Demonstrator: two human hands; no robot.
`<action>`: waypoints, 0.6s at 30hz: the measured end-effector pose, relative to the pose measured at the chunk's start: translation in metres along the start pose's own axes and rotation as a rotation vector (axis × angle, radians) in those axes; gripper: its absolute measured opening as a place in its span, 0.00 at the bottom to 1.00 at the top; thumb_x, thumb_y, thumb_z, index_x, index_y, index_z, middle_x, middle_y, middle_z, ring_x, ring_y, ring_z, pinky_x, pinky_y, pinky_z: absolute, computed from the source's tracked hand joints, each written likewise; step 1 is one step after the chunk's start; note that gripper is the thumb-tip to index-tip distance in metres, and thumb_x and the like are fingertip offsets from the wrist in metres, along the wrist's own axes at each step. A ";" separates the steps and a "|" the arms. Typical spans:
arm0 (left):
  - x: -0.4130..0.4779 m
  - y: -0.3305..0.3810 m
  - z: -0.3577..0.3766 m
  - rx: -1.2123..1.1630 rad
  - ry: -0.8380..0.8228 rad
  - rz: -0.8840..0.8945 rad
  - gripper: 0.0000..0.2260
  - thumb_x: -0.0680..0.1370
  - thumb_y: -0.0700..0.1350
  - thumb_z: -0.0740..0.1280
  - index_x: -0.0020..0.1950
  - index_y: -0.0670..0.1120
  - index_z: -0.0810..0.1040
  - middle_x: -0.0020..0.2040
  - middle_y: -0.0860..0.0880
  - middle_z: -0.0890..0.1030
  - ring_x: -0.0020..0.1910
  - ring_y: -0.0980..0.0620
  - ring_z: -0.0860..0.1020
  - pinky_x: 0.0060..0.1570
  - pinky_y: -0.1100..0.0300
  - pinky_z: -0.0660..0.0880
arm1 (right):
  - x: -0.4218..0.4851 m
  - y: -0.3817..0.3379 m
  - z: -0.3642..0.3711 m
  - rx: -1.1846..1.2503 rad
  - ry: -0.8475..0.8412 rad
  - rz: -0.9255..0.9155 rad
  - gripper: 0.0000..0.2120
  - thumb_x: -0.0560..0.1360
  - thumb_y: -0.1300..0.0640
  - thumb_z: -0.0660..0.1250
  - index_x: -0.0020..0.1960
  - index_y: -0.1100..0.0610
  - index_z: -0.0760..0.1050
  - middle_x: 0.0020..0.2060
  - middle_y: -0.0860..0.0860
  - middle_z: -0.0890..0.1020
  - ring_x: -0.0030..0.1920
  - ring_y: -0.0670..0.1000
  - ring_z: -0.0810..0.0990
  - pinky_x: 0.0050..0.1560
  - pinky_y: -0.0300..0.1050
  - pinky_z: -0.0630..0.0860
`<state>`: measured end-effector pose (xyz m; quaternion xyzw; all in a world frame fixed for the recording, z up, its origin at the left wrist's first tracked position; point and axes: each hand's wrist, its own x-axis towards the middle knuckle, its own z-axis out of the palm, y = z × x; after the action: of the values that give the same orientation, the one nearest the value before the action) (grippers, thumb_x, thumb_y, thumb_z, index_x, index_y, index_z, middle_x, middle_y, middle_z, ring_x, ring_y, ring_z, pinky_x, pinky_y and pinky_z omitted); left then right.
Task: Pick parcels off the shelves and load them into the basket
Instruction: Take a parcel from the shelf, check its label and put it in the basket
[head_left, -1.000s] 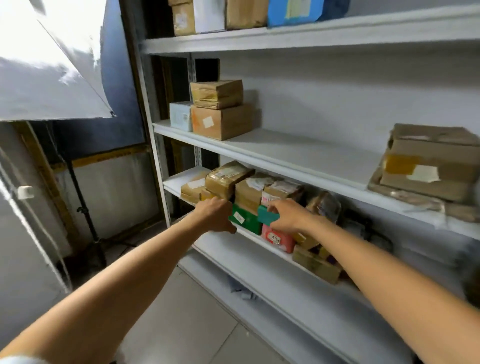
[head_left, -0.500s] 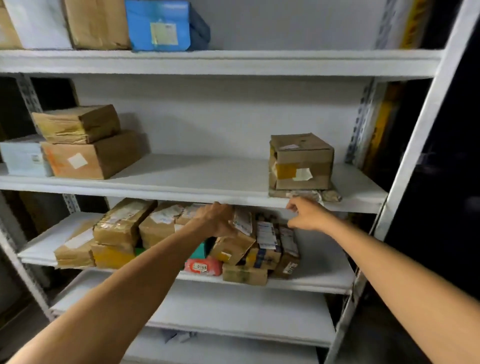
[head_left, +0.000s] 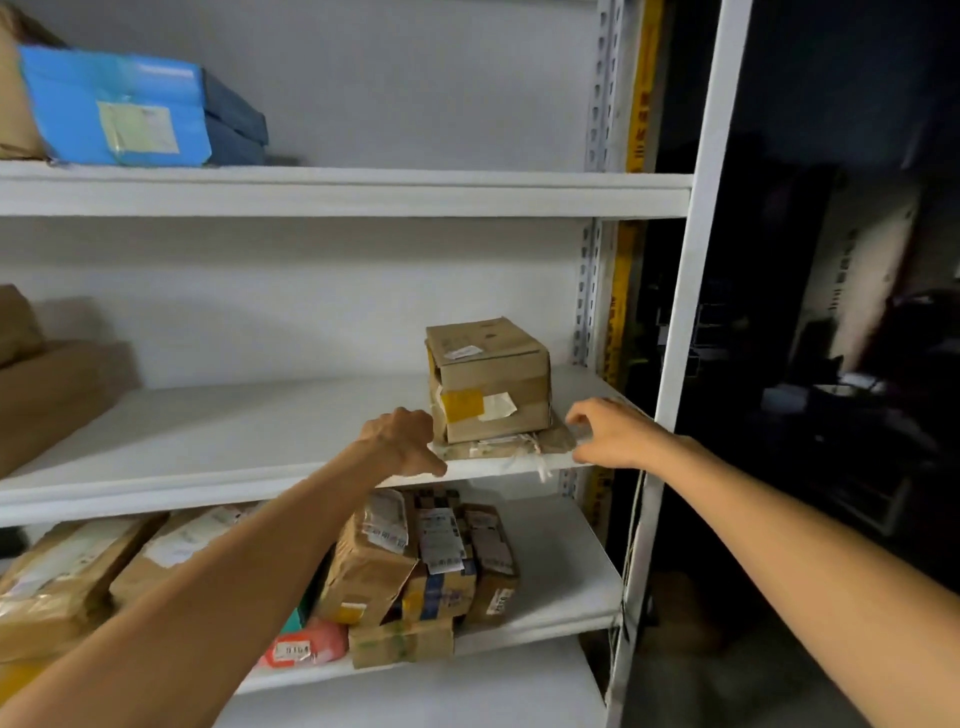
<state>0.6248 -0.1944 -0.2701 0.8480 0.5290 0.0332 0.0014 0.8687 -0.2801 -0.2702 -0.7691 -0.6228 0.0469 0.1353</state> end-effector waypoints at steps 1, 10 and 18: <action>0.007 0.002 -0.002 -0.011 -0.002 -0.012 0.24 0.73 0.58 0.69 0.66 0.52 0.72 0.61 0.50 0.77 0.59 0.48 0.76 0.53 0.57 0.73 | 0.007 0.004 -0.005 -0.013 0.003 -0.011 0.26 0.71 0.56 0.70 0.68 0.53 0.70 0.63 0.52 0.75 0.61 0.53 0.74 0.60 0.49 0.75; 0.064 -0.006 -0.012 -0.156 0.014 -0.152 0.28 0.70 0.61 0.71 0.65 0.51 0.72 0.61 0.50 0.77 0.59 0.48 0.75 0.54 0.56 0.73 | 0.075 0.030 -0.027 0.025 0.055 -0.071 0.27 0.73 0.57 0.70 0.71 0.57 0.68 0.68 0.54 0.72 0.67 0.54 0.72 0.64 0.46 0.71; 0.087 -0.004 -0.019 -0.976 0.025 -0.116 0.23 0.75 0.54 0.69 0.64 0.41 0.71 0.57 0.44 0.77 0.55 0.46 0.75 0.49 0.55 0.75 | 0.115 0.015 -0.035 0.215 0.104 -0.065 0.25 0.76 0.52 0.66 0.71 0.56 0.68 0.67 0.56 0.73 0.65 0.55 0.73 0.64 0.50 0.72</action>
<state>0.6584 -0.1152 -0.2463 0.7171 0.4980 0.2872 0.3940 0.9168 -0.1769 -0.2300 -0.7310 -0.6309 0.0693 0.2507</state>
